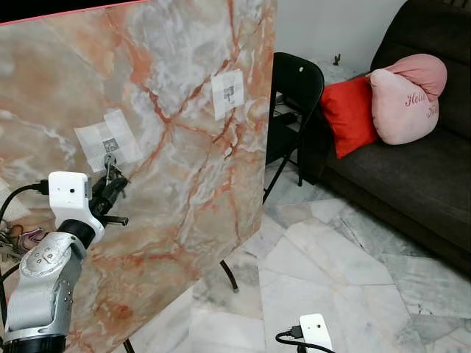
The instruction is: Hang keys on a hook
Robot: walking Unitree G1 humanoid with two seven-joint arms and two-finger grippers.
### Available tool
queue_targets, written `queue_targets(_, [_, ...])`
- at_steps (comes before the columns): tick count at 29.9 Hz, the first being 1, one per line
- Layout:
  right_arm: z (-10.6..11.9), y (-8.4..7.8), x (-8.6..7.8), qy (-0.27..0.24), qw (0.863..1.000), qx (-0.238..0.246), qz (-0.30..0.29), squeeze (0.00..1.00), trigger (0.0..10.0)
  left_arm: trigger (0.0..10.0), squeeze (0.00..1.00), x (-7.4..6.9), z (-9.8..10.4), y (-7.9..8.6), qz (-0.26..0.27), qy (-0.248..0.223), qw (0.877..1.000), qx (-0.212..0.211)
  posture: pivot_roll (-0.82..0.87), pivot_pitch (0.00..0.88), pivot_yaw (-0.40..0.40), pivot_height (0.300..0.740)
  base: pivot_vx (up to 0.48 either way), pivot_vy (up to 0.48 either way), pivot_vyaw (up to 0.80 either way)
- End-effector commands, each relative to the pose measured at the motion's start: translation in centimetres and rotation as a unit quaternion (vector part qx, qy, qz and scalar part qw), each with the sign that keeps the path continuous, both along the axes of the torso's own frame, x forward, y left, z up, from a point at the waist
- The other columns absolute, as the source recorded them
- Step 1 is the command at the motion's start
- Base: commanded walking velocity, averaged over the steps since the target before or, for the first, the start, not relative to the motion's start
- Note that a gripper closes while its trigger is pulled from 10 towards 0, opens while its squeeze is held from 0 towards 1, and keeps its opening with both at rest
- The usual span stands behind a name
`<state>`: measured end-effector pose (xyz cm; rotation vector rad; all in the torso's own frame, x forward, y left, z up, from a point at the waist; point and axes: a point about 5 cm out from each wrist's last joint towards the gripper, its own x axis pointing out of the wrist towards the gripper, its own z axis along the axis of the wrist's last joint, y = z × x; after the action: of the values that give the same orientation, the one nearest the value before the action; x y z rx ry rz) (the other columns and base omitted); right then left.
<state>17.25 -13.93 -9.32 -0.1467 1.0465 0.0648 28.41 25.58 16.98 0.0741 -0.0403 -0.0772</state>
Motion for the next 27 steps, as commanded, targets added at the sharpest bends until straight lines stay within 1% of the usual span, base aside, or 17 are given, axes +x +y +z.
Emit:
queue_targets(1, [0.0, -0.1, 0.0, -0.002, 1.0, -0.002, -0.004, 0.0, 10.0, 10.0, 1.0, 0.0, 0.3, -0.2, -0.007, 0.001, 1.0, 0.006, 0.08, 0.0, -0.043, 0.728, 0.0, 0.0, 0.0])
queue_targets(13, [0.0, 0.0, 0.0, -0.003, 1.0, -0.001, -0.005, 0.0, 10.0, 10.0, 1.0, -0.2, -0.3, -0.1, -0.005, 0.011, 1.0, 0.003, 0.08, 0.0, -0.043, 0.728, 0.0, 0.0, 0.0])
queue_targets(17, [0.0, 0.0, 0.1, -0.003, 1.0, 0.0, -0.006, 0.0, 10.0, 10.0, 1.0, -0.4, -0.6, -0.2, -0.011, 0.018, 1.0, 0.0, 0.08, 0.0, -0.042, 0.728, 0.0, 0.0, 0.0])
queue_targets(18, [0.0, 0.0, 0.1, -0.004, 1.0, 0.0, -0.006, 0.0, 10.0, 10.0, 1.0, -0.7, -1.6, -0.2, -0.023, 0.041, 0.999, 0.006, 0.08, 0.0, -0.042, 0.728, 0.0, 0.0, 0.0])
queue_targets(19, [0.0, 0.0, 0.1, -0.004, 1.0, 0.0, -0.006, 0.0, 10.0, 10.0, 1.0, -0.8, -2.0, -0.3, -0.026, 0.049, 0.998, 0.01, 0.08, 0.0, -0.042, 0.728, 0.0, 0.0, 0.0])
queue_targets(20, [0.0, 0.0, 0.1, -0.004, 1.0, 0.0, -0.007, 0.0, 10.0, 10.0, 1.0, -1.1, -3.1, -0.3, -0.035, 0.078, 0.996, 0.028, 0.09, 0.0, -0.04, 0.728, 0.0, 0.0, 0.0])
queue_targets(21, [0.0, 0.0, 0.1, -0.004, 1.0, 0.0, -0.007, 0.0, 10.0, 10.0, 1.0, -1.5, -4.3, -0.3, -0.045, 0.11, 0.992, 0.049, 0.09, 0.0, -0.04, 0.728, 0.0, 0.0, 0.0])
queue_targets(23, [0.0, 0.0, 0.0, -0.003, 1.0, 0.0, -0.007, 0.0, 10.0, 10.0, 1.0, -2.3, -6.5, -0.4, -0.06, 0.16, 0.983, 0.075, 0.09, 0.0, -0.038, 0.728, 0.0, 0.0, 0.0])
queue_targets(24, [0.0, 0.0, 0.0, -0.003, 1.0, 0.001, -0.009, 0.0, 10.0, 10.0, 0.81, -3.0, -8.2, -0.5, -0.071, 0.197, 0.975, 0.077, 0.09, 0.0, -0.037, 0.728, 0.0, 0.0, 0.0])
queue_targets(25, [0.0, 0.1, 0.0, -0.002, 1.0, 0.002, -0.011, 0.0, 10.0, 10.0, 0.0, -4.2, -10.4, -0.6, -0.083, 0.24, 0.964, 0.081, 0.08, 0.0, -0.035, 0.728, 0.0, 0.0, 0.0])
queue_targets(27, [0.0, 0.1, -0.1, -0.001, 1.0, 0.002, -0.013, 0.0, 10.0, 10.0, 0.0, -5.0, -12.0, -0.5, -0.082, 0.269, 0.956, 0.083, 0.08, 0.0, -0.034, 0.728, 0.0, 0.0, 0.0])
